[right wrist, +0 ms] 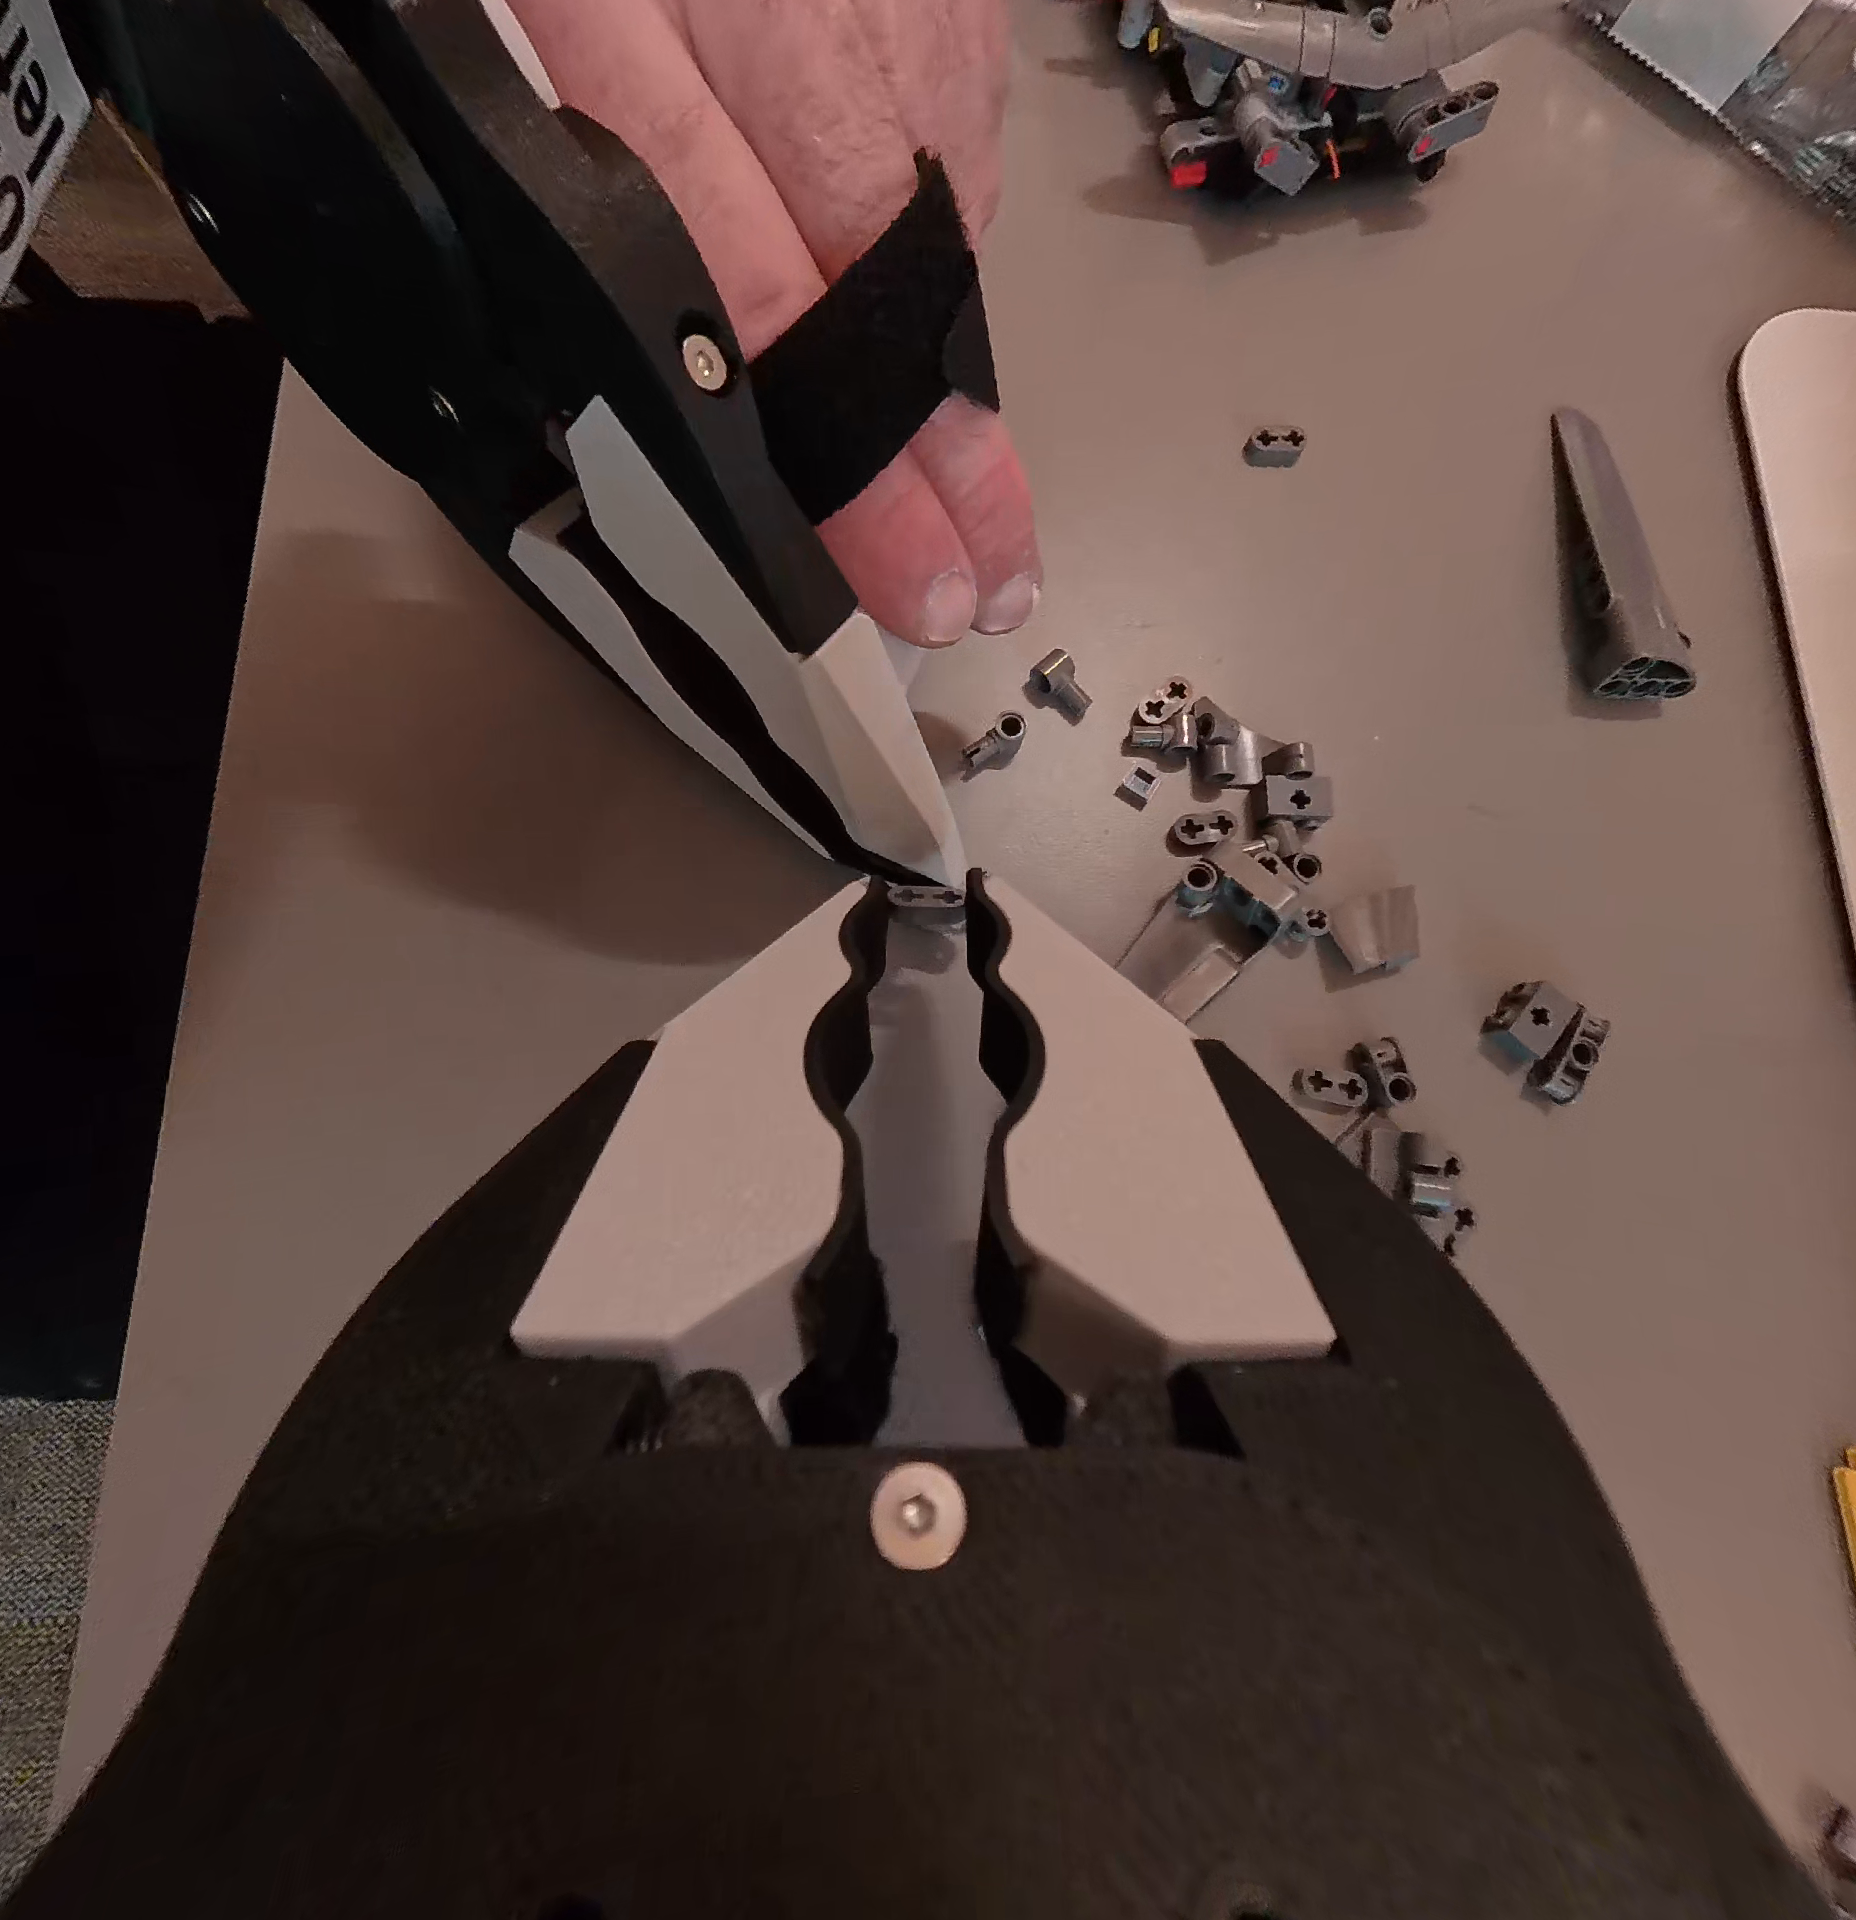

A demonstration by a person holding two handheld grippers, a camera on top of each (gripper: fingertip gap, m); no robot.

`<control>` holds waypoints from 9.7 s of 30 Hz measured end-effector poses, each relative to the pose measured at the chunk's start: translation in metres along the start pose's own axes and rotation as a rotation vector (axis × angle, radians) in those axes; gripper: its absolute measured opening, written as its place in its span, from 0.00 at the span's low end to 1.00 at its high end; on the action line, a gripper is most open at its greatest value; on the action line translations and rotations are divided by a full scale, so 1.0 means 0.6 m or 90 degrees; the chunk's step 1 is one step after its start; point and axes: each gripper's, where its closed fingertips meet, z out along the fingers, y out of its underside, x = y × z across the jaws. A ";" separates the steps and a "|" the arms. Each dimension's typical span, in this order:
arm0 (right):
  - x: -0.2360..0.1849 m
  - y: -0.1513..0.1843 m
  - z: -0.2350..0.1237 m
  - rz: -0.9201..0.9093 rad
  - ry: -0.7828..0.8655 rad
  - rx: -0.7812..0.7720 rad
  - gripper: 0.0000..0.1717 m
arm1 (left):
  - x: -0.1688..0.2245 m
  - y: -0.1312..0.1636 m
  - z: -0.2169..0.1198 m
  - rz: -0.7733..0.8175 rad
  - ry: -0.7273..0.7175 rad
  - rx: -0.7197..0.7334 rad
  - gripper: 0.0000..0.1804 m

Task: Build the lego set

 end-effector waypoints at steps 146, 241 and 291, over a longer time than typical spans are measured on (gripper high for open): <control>-0.003 -0.003 0.008 0.026 0.046 0.071 0.07 | 0.007 -0.013 -0.011 -0.110 0.130 0.145 0.02; 0.153 -0.175 -0.194 0.409 0.021 0.650 0.15 | -0.325 0.010 -0.091 -0.311 -0.459 0.128 0.03; 0.039 -0.222 -0.238 0.052 0.037 0.312 0.07 | -0.320 -0.077 -0.187 -0.039 -0.647 0.173 0.03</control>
